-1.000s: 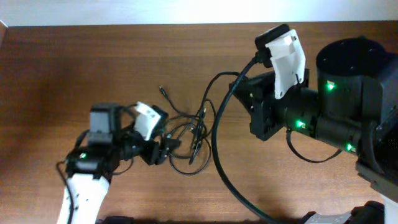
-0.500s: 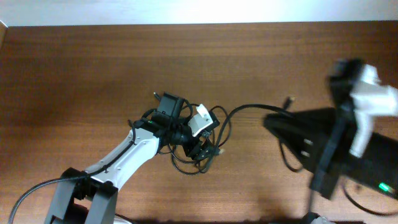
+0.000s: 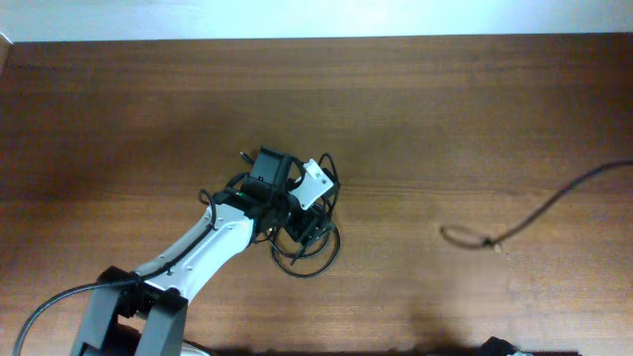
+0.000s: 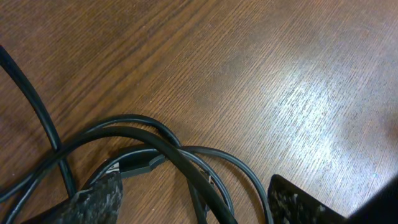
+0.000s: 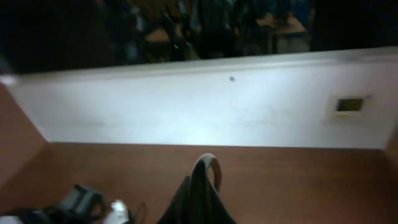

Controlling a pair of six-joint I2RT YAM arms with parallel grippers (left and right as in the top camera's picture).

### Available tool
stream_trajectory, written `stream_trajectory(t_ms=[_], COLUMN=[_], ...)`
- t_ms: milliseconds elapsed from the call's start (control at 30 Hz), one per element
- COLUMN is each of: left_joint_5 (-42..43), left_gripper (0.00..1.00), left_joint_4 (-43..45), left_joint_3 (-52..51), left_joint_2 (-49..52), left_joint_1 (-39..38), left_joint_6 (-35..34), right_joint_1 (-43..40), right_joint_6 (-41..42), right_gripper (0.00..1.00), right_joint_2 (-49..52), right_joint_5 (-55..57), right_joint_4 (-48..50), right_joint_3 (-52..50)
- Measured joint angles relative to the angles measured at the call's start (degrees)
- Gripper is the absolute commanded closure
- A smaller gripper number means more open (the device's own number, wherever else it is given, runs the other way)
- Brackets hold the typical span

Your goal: Untangle cables

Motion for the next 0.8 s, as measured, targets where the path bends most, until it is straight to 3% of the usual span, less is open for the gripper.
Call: stream_trajectory(t_ms=[133,200,300,367,433,500,667,800], left_joint_5=[0.0,0.7,2.1,2.4,2.7,2.7,2.8,2.9], left_gripper=[0.25,0.25,0.25,0.25,0.25,0.24,0.24,0.24], left_joint_4=[-0.5,-0.5,-0.9,-2.3,-4.3,-4.7,-6.0,-6.0], left_joint_3=[0.0,0.0,0.0,0.1,0.1,0.1,0.1,0.1], left_joint_2=[0.0,0.0,0.1,0.3,0.3,0.3,0.3,0.3], left_joint_1=[0.0,0.0,0.0,-0.1,0.0,0.0,-0.1,-0.1], left_joint_6=[-0.1,-0.2,-0.2,-0.3,-0.4,-0.4,-0.4,-1.1], right_joint_1=[-0.8,-8.2,-32.2,-49.2,-60.9,-70.9,-90.8,-99.4], right_joint_6=[-4.4,-5.1,-5.7,-5.7,-4.7,-0.2,13.5,28.9], right_gripper=[0.96,0.96,0.96,0.96,0.96,0.96,0.96,0.94], right_joint_2=[10.8,15.6,22.1,30.9,39.4,46.3,51.6,59.9], right_joint_5=[12.3,16.1,-0.1,-19.9,-30.0,-33.6,-38.8,-37.8], right_joint_4=[3.2,7.0,11.1,12.3,12.7,13.0,14.5,10.7], right_joint_3=[-0.8,-1.0,-1.1,-1.1,-1.2,-1.5,-1.4,-1.4])
